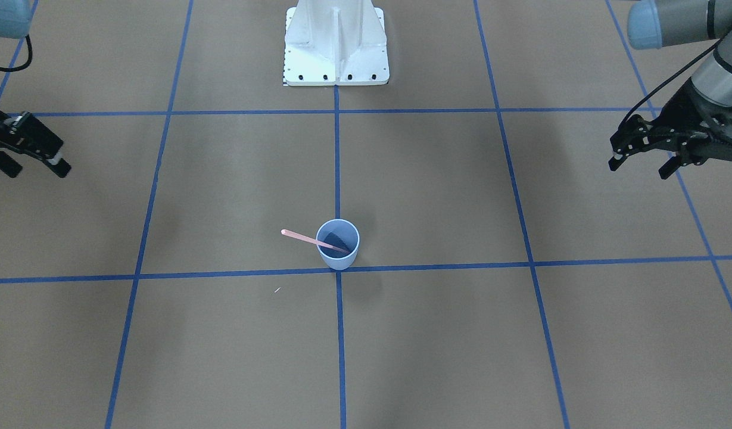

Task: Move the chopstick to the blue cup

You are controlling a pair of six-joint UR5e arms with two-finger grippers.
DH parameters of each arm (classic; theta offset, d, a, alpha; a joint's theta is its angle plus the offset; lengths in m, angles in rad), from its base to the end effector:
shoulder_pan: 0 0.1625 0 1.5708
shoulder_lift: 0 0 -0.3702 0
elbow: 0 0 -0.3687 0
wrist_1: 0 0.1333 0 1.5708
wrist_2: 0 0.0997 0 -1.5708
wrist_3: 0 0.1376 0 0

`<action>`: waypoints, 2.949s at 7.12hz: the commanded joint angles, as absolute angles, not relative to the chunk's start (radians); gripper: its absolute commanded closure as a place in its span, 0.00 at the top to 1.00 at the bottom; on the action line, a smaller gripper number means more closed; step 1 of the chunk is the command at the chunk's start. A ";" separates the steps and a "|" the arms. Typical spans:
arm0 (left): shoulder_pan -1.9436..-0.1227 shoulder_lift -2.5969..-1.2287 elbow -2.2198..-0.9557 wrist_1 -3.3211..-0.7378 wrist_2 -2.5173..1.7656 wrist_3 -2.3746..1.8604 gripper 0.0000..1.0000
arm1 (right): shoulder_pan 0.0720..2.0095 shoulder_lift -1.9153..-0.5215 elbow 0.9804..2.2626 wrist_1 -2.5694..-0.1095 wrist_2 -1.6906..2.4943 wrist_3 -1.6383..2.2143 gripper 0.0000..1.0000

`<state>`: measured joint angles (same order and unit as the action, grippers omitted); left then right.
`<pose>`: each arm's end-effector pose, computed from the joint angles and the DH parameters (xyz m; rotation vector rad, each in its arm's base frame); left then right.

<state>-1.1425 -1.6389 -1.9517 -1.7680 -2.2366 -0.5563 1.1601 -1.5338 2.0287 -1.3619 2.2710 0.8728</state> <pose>0.1646 -0.4768 0.3982 0.2441 0.8583 0.0956 -0.1516 -0.4600 0.3730 0.1386 -0.9396 0.1806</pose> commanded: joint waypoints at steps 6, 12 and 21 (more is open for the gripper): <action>-1.196 -1.568 -1.976 -1.727 -2.256 -0.436 0.97 | 1.203 -1.690 2.022 -1.361 2.276 0.545 1.00; -1.293 -1.393 -1.996 -1.740 -2.318 -0.236 0.98 | 1.258 -1.718 2.020 -1.362 2.322 0.491 1.00; -1.301 -1.393 -1.990 -1.740 -2.303 -0.314 0.98 | 1.262 -1.721 2.013 -1.362 2.322 0.480 1.00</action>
